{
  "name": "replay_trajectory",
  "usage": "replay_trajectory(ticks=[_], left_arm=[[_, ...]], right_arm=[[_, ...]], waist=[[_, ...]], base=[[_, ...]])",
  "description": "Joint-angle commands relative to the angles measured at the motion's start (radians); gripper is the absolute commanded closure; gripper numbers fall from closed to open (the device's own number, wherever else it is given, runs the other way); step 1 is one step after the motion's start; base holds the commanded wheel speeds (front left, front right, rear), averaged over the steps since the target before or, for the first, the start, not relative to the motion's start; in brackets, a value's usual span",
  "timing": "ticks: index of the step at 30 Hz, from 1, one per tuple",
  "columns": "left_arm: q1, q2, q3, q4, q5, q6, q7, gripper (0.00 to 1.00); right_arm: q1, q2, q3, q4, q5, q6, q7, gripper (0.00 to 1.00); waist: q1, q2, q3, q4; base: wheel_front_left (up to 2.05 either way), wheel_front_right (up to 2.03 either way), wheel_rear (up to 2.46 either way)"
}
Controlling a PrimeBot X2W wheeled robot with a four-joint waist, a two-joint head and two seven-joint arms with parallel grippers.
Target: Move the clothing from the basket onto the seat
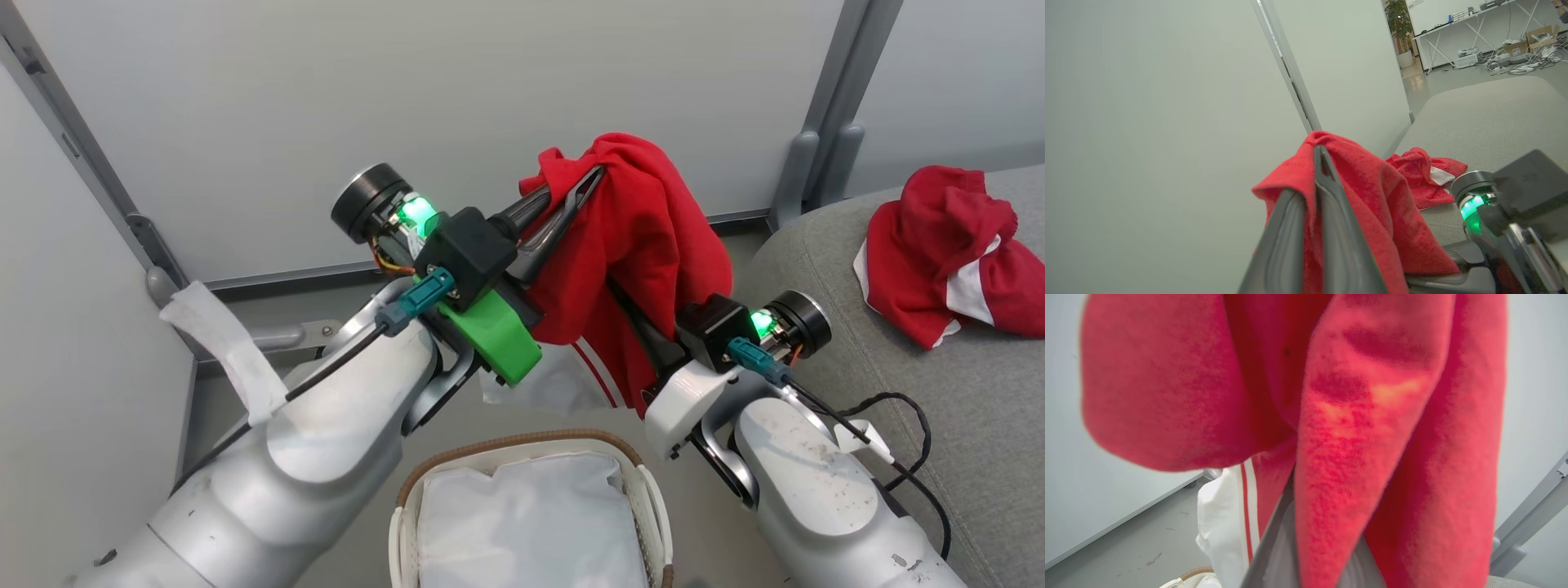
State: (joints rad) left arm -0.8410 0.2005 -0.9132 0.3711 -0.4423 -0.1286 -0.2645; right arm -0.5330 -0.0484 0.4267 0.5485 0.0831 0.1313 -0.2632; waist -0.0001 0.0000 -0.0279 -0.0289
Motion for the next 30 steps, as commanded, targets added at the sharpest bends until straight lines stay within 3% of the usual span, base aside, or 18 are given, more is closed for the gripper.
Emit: replay_trajectory(ticks=[1, 2, 3, 4, 5, 18, 30], left_arm=[[0.032, -0.003, 0.015, 0.009, -0.019, 0.006, 0.000, 1.00], [0.047, -0.005, 0.024, 0.011, -0.025, 0.008, 0.000, 0.89], [0.070, -0.006, 0.035, 0.017, -0.031, 0.014, 0.001, 0.54], [0.094, -0.007, 0.048, 0.024, -0.034, 0.019, 0.001, 0.11], [0.114, -0.010, 0.057, 0.032, -0.039, 0.024, 0.001, 0.00], [0.389, -0.081, 0.200, 0.131, -0.029, 0.021, 0.001, 0.00], [0.556, -0.121, 0.321, 0.136, 0.039, 0.006, 0.001, 0.00]], right_arm=[[0.010, -0.004, -0.007, -0.008, 0.008, -0.001, -0.002, 1.00], [0.014, -0.004, -0.011, -0.011, 0.009, -0.001, -0.002, 1.00], [0.018, -0.004, -0.016, -0.017, 0.011, -0.001, -0.002, 1.00], [0.022, -0.004, -0.022, -0.022, 0.012, -0.001, -0.002, 1.00], [0.026, -0.004, -0.029, -0.026, 0.014, -0.001, -0.002, 1.00], [0.087, -0.009, -0.159, -0.066, -0.041, -0.001, -0.002, 1.00], [0.190, -0.008, -0.288, -0.105, -0.072, -0.001, -0.002, 1.00]], waist=[[0.0001, 0.0000, 0.000, -0.003], [0.0001, 0.0000, 0.000, -0.004], [0.0001, 0.0000, 0.000, -0.007], [0.0001, 0.0000, 0.001, -0.010], [0.0001, 0.0000, 0.001, -0.012], [0.0001, 0.0000, 0.009, -0.041], [0.0001, 0.0000, 0.022, -0.104]], base=[[0.00, 0.00, 0.00], [0.00, 0.00, 0.00], [0.00, 0.00, 0.00], [0.00, 0.00, 0.00], [0.00, 0.00, 0.00], [0.00, 0.00, 0.00], [0.00, 0.00, 0.00]])
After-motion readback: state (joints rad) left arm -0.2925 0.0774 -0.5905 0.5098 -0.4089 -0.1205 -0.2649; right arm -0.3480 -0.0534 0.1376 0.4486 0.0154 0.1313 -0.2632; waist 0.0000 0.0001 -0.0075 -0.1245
